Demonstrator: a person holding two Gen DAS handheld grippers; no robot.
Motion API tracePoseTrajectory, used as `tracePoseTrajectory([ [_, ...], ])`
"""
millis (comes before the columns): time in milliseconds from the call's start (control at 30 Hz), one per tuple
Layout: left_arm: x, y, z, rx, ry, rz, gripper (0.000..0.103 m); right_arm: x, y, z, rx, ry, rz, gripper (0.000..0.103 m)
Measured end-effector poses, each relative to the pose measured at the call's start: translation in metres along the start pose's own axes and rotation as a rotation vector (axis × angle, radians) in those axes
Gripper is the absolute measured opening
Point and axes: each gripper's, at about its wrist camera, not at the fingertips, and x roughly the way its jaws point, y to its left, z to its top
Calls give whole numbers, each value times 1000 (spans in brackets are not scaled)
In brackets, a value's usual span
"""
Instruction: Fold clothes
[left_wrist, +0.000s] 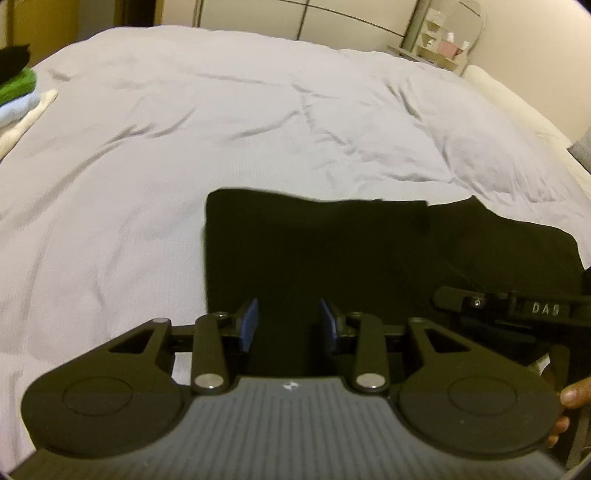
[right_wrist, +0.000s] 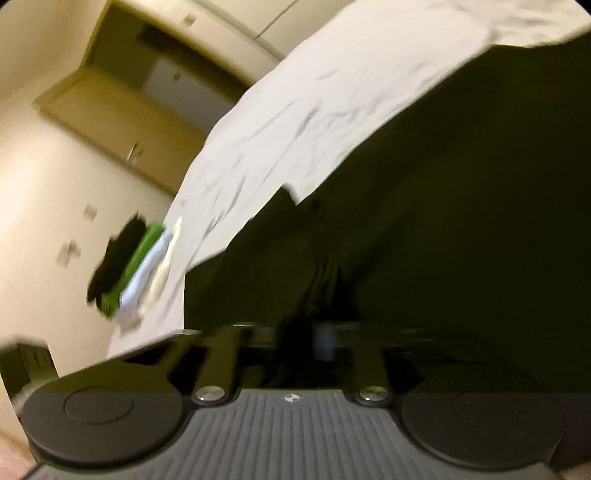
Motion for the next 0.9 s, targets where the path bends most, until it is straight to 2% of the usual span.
tracePoseTrajectory([
  [100, -5, -14, 9, 38, -17, -56, 32, -33, 5, 4, -80, -129, -72, 6],
  [200, -2, -31, 20, 90, -22, -124, 42, -85, -9, 14, -96, -275, -161, 6],
  [267, 10, -46, 28, 144, -3, -161, 43, -125, -27, 21, -82, -360, -246, 6],
  [367, 39, -72, 35, 226, 60, -178, 43, -169, -73, 23, 25, -403, -386, 6],
  [400, 50, -80, 36, 242, 87, -178, 43, -178, -92, 23, 79, -401, -404, 7],
  [467, 66, -93, 33, 264, 125, -164, 43, -189, -132, 19, 198, -378, -405, 9],
  [500, 69, -97, 31, 271, 130, -149, 43, -190, -149, 16, 267, -365, -369, 9],
  [567, 70, -101, 27, 280, 129, -125, 43, -191, -162, 9, 346, -395, -298, 11],
  [667, 69, -100, 24, 269, 129, -116, 43, -190, -162, 6, 351, -418, -283, 21],
  [900, 65, -104, 23, 268, 131, -105, 43, -183, -164, 9, 344, -412, -277, 24],
])
